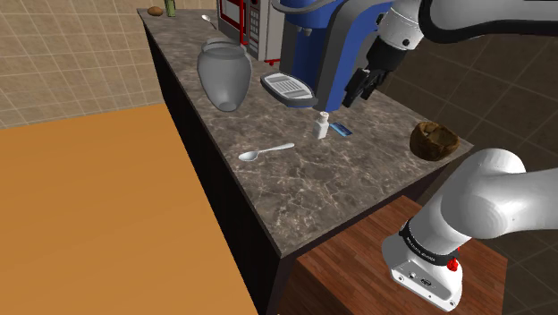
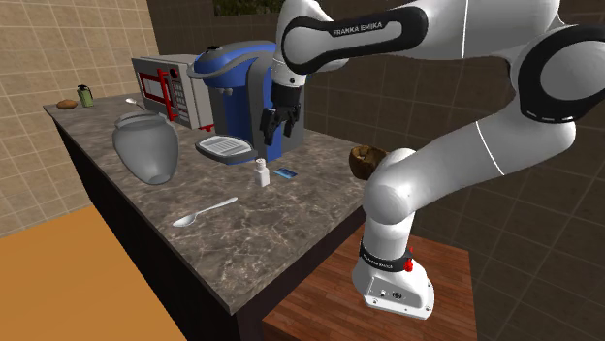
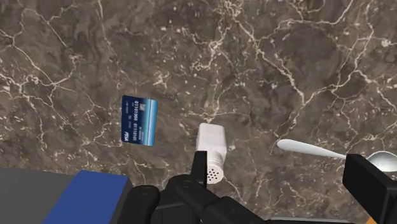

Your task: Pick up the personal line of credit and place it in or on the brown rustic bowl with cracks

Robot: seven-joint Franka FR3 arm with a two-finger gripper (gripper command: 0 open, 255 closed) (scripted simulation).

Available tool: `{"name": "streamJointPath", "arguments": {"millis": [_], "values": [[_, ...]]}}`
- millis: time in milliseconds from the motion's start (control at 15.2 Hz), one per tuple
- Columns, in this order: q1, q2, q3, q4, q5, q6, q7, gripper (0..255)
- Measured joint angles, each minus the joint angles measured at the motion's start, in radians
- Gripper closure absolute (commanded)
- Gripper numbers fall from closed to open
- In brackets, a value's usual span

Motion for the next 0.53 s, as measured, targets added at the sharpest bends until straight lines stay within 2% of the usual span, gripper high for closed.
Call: {"name": "streamJointPath", "arguments": {"millis": [264, 528], "values": [[-0.049, 0.002, -0.045, -0.119, -0.042, 0.204, -0.031, 0], [-0.092, 0.062, -0.083, -0.224, -0.074, 0.452, -0.049, 0]]}}
